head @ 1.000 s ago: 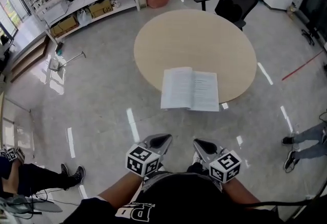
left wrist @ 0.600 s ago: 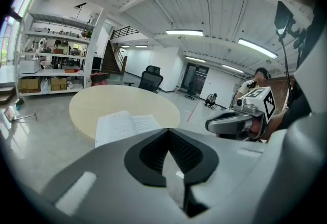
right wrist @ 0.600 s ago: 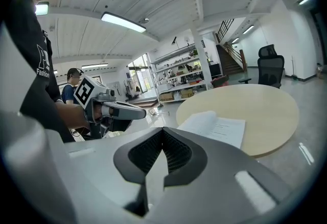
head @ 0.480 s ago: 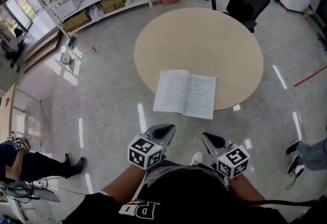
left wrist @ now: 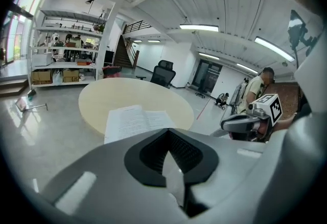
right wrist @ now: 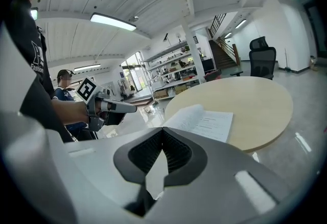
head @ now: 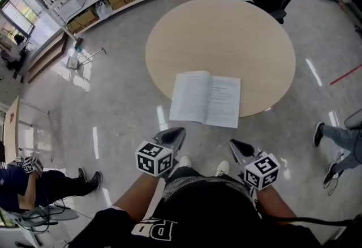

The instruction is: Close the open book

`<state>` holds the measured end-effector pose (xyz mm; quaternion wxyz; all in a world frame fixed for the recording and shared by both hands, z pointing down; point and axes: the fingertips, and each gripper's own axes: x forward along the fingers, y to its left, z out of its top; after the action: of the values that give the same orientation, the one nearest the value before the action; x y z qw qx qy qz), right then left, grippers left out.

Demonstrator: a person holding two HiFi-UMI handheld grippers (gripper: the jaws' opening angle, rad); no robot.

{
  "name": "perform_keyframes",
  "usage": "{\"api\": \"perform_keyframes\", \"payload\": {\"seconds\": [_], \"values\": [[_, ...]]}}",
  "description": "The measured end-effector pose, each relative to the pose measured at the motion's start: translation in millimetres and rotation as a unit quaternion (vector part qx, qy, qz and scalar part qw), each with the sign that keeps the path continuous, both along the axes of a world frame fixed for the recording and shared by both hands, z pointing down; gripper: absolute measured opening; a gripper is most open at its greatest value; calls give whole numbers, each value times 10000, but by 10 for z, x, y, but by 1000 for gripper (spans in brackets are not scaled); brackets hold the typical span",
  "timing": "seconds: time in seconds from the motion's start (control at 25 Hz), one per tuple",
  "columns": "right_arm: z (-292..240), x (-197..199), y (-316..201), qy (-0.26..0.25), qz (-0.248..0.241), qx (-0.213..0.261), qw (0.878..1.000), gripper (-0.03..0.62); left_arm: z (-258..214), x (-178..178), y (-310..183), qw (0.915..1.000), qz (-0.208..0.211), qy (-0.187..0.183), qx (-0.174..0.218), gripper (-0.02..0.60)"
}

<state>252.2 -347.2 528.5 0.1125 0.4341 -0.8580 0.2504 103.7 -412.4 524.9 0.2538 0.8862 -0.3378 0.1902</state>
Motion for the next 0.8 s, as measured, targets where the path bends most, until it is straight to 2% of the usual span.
{"api": "perform_keyframes", "payload": {"seconds": [0.4, 0.64, 0.8], "values": [[55, -382, -152, 58, 415, -210, 9989, 8, 449, -486, -346, 9990, 268, -199, -290, 8], [111, -491, -81, 310, 590, -403, 9970, 8, 842, -885, -613, 9972, -166, 163, -709, 8], [131, -553, -8, 430, 698, -577, 9950, 8, 1152, -1056, -770, 9910, -474, 575, -1115, 37]]}}
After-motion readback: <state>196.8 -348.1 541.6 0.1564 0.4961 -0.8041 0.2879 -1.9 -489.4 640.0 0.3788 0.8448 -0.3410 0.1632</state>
